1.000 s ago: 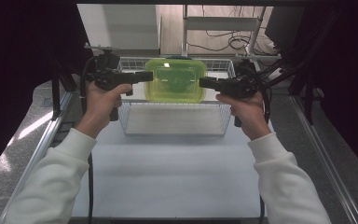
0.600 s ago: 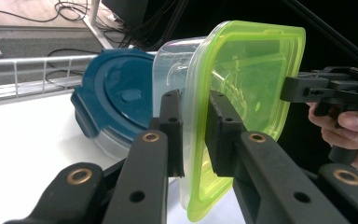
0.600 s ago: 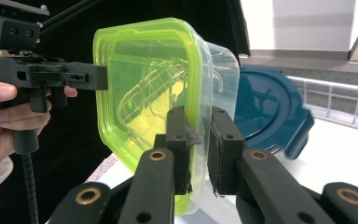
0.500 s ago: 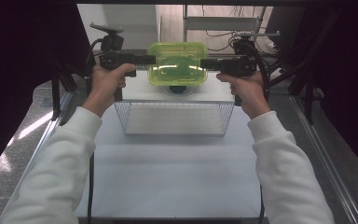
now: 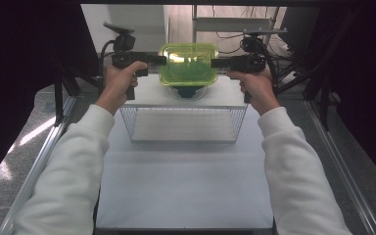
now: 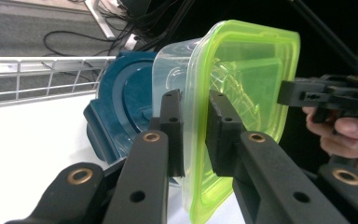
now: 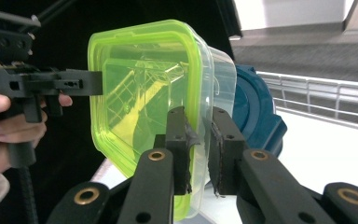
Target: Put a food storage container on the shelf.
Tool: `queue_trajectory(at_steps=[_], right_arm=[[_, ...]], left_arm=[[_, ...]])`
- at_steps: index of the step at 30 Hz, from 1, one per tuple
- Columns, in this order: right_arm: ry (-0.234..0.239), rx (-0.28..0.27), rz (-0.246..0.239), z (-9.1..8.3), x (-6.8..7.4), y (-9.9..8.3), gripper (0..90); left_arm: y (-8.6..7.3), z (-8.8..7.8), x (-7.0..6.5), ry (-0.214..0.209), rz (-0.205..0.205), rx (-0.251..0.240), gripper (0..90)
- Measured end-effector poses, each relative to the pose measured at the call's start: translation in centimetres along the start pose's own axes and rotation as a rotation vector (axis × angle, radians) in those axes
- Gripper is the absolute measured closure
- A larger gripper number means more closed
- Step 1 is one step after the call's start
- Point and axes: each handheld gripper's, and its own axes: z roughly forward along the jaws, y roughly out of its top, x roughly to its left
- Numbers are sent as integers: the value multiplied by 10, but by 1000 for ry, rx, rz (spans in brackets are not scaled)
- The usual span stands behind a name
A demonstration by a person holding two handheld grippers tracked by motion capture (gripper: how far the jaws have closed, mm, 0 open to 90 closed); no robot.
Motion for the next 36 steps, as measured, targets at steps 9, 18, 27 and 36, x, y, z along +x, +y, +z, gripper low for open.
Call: queue_trajectory(at_steps=[9, 18, 27, 36], right_arm=[[4, 32, 114, 17, -17, 14, 753], [50, 30, 274, 35, -40, 16, 700], [55, -21, 252, 40, -38, 15, 441], [-2, -84, 121, 22, -18, 13, 283]], left_arm=[[14, 13, 20, -26, -124, 38, 759], [17, 25, 39, -55, -211, 37, 721], [15, 27, 34, 0, -164, 0, 408], [12, 4, 18, 23, -43, -61, 246]])
